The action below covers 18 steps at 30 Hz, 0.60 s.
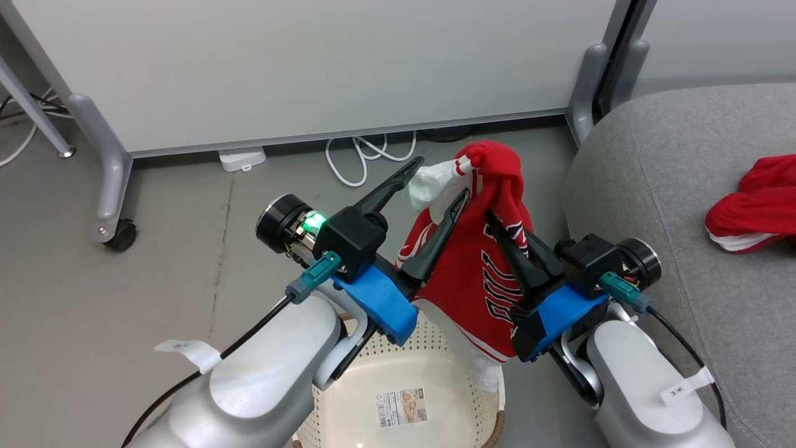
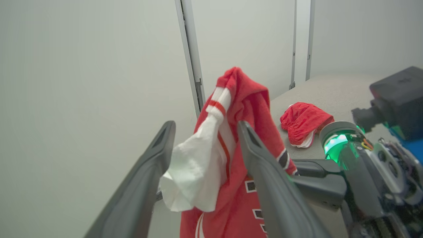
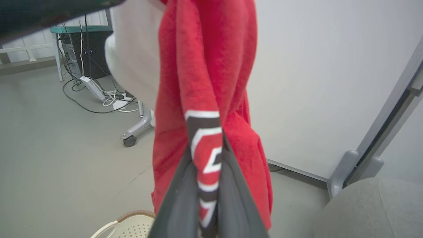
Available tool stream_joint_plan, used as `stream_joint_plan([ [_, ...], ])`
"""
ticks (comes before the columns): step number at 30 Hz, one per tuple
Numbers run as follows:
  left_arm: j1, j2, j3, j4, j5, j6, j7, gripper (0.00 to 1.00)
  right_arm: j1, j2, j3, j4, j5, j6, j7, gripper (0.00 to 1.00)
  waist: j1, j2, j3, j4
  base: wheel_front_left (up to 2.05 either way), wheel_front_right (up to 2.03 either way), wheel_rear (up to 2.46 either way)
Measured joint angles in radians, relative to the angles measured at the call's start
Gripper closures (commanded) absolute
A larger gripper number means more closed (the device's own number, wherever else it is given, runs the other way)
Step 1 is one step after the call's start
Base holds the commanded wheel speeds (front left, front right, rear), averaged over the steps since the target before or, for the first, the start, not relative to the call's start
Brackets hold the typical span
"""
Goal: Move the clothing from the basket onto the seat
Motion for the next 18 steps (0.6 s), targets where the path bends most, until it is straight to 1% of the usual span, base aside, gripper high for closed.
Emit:
stream_joint_plan([
  [9,0.015,0.015,0.002,-0.007,0.004,0.012,-0.015,0.0,0.037,0.008,-0.082,-0.048,-0.011,0.0,0.0,1.0,0.0001,0.0,0.03,-0.063,0.0,0.0,0.0],
  [18,0.022,0.02,-0.006,-0.007,0.016,0.012,-0.025,0.0,0.077,0.006,-0.124,-0.114,-0.031,0.0,0.0,1.0,0.0,0.0,0.059,-0.142,0.0,0.0,0.0],
])
